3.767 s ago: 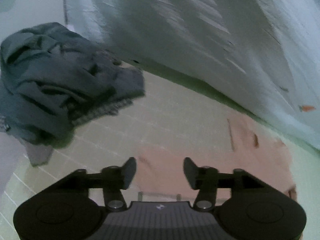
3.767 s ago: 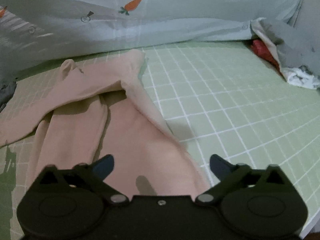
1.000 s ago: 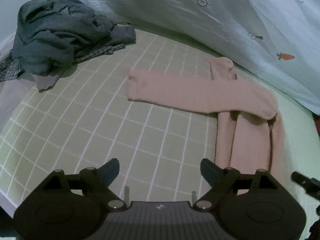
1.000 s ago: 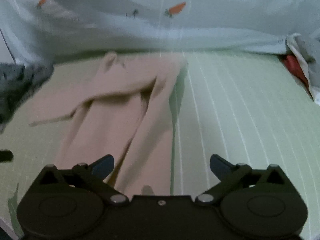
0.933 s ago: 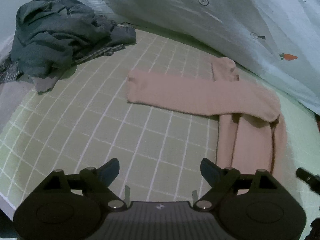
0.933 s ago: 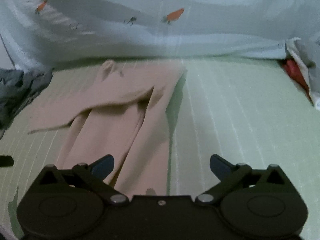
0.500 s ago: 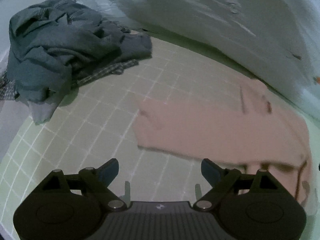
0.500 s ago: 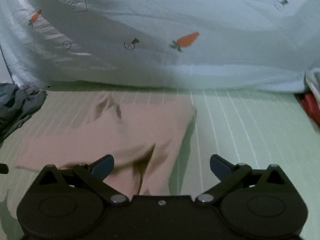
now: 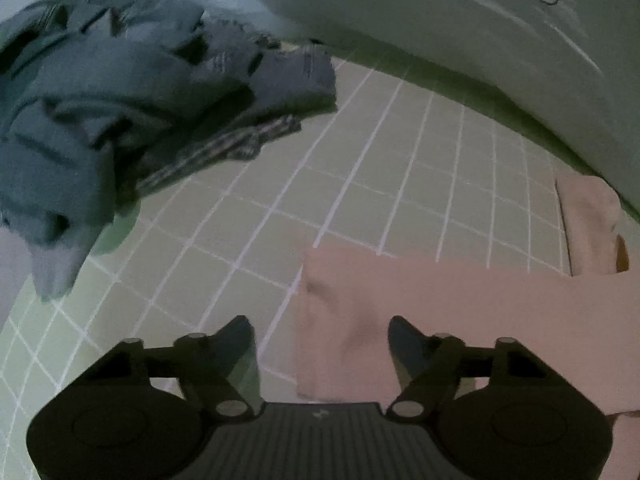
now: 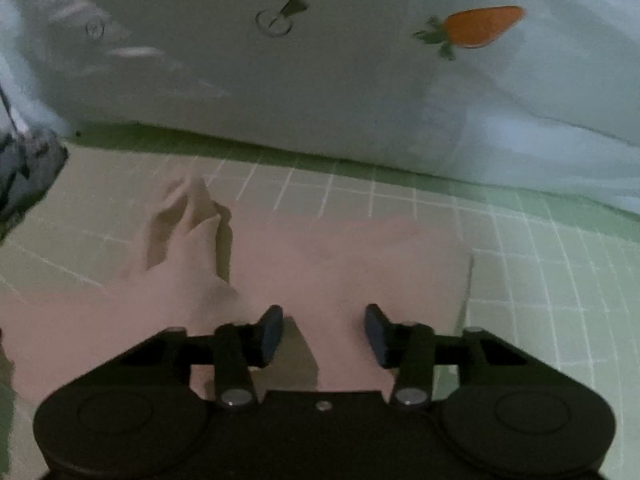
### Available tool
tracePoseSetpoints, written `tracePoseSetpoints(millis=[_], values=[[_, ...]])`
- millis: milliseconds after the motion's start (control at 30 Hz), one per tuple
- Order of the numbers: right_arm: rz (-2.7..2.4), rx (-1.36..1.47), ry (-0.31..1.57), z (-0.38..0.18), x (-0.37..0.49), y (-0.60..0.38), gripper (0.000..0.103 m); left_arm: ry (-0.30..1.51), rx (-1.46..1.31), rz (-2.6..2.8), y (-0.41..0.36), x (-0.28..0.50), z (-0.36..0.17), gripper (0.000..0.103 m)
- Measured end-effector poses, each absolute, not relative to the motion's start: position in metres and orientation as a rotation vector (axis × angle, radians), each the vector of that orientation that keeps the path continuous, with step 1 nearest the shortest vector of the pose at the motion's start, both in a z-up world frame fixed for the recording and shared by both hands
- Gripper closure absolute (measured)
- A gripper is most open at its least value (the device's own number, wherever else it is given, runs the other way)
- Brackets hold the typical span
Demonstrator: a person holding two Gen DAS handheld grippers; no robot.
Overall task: Fold clothes
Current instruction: 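Grasp the folded shirt edge with the left gripper while the right gripper grasps the other edge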
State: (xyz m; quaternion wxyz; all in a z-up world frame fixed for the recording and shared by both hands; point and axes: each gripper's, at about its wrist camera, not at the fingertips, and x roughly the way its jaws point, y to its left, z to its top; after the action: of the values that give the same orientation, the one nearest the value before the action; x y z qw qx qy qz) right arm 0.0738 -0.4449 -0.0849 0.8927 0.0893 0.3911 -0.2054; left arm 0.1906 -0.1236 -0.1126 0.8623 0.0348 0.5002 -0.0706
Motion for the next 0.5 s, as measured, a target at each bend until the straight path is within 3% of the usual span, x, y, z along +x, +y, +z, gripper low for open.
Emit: tracePoseSetpoints(millis=[33,100,167,233,500], values=[[-0.423,0.182,0.816,-0.087,0.076,-0.446,0.083,1.042,0.075,-0.156,-0.124,0.191,-0.112,0.043],[-0.417,0.175,0.826,-0.091,0.082,-0.447,0.1,1.028,0.081,-0.176,-0.126,0.19,-0.11,0.058],[-0.411,0.168,0.835,-0.095,0.087,-0.449,0.101,1.02,0.07,-0.19,-0.128,0.19,-0.109,0.079],[-0.411,0.157,0.808,-0.088,0.082,-0.449,0.102,1.017,0.038,-0.204,-0.129,0.19,-0.11,0.093],[-0.439,0.171,0.666,-0.045,0.064,-0.45,0.102,0.893,-0.067,-0.218,-0.116,0.179,-0.071,0.096]])
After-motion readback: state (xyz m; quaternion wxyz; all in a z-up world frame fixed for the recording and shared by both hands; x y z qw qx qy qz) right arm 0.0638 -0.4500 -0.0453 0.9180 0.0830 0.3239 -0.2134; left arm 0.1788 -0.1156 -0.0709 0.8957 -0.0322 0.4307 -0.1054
